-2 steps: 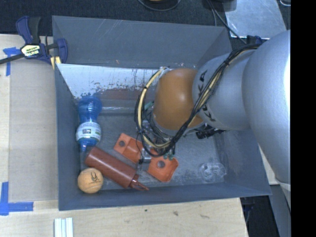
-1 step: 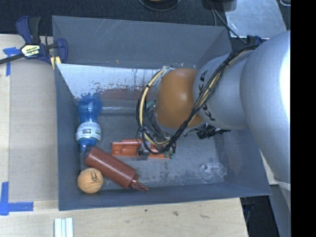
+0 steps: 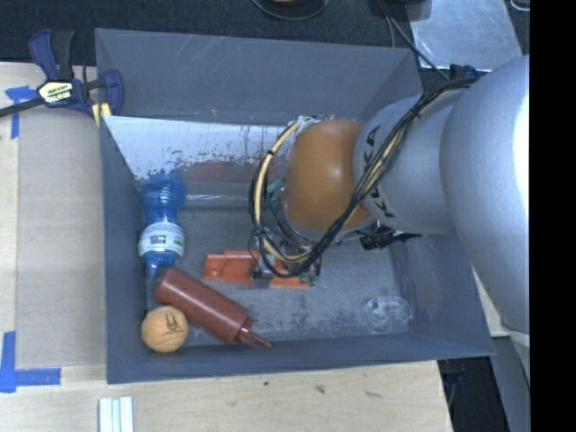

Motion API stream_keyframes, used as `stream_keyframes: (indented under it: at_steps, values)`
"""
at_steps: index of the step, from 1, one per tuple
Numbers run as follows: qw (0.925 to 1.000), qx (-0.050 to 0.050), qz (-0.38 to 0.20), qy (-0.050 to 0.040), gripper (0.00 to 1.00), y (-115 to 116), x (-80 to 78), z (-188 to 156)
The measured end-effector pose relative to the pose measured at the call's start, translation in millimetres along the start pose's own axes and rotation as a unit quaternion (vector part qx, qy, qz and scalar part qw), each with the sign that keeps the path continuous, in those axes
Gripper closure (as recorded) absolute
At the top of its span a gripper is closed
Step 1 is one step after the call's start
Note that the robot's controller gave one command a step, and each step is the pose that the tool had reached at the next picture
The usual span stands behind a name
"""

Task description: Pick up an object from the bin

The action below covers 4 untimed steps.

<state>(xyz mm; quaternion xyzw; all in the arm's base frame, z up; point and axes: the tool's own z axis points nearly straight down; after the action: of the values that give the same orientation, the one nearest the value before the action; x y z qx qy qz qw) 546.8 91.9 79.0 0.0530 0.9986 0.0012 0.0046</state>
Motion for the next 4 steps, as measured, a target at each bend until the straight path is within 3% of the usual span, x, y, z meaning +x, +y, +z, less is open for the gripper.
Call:
stream_keyframes:
  at_steps: [1, 2, 3, 4]
  values:
    - [0.9993, 0.000, -0.039, 0.0000, 1.00, 16.1, 0.9, -121.6]
    - [0.9993, 0.000, -0.039, 0.0000, 1.00, 16.1, 0.9, -121.6]
    - [0.9782, 0.000, -0.208, -0.0003, 1.00, -33.2, 8.7, -133.9]
    - [0.9782, 0.000, -0.208, -0.0003, 1.00, -33.2, 8.7, -133.9]
